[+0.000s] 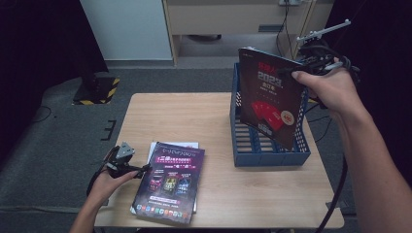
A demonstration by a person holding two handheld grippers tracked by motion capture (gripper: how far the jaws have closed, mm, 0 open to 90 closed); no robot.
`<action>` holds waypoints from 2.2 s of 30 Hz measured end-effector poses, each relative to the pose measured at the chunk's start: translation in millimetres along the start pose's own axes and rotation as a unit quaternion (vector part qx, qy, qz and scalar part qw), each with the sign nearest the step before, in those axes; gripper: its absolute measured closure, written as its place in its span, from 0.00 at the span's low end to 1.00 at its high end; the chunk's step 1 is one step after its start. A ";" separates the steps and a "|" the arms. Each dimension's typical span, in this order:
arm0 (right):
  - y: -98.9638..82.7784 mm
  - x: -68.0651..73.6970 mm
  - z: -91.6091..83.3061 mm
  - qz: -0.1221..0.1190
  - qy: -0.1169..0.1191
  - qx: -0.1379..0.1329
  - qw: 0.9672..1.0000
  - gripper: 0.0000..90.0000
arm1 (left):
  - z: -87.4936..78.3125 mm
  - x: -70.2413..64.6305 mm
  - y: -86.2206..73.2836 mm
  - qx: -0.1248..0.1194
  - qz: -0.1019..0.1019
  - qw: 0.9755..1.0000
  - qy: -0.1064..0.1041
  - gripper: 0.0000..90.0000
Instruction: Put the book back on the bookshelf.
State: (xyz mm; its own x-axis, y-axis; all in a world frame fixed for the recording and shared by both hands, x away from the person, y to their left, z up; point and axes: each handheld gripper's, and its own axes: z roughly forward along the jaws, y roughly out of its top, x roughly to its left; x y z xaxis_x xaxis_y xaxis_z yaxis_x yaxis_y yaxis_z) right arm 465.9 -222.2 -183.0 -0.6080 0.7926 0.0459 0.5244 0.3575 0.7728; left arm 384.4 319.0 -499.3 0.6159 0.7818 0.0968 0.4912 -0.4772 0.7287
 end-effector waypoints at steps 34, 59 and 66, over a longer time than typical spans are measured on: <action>7.9 9.5 32.8 0.046 -0.025 0.004 0.999 0.97 | 1.5 -1.8 1.1 0.002 0.007 1.000 -0.002 0.05; 10.2 10.7 47.6 0.055 -0.036 0.028 0.997 0.97 | 1.6 -2.1 1.2 0.001 0.009 1.000 -0.003 0.05; 10.6 12.5 49.5 0.058 -0.039 0.027 0.997 0.97 | 1.9 -3.2 1.8 0.002 0.012 1.000 -0.004 0.05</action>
State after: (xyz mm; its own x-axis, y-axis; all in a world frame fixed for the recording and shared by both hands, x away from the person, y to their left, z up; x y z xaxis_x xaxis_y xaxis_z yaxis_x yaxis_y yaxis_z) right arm 493.4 -184.1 -205.6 -0.4943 0.8653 0.0830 0.6217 0.2853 0.7295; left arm 384.5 314.9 -499.6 0.6318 0.7674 0.1091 0.4784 -0.4968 0.7241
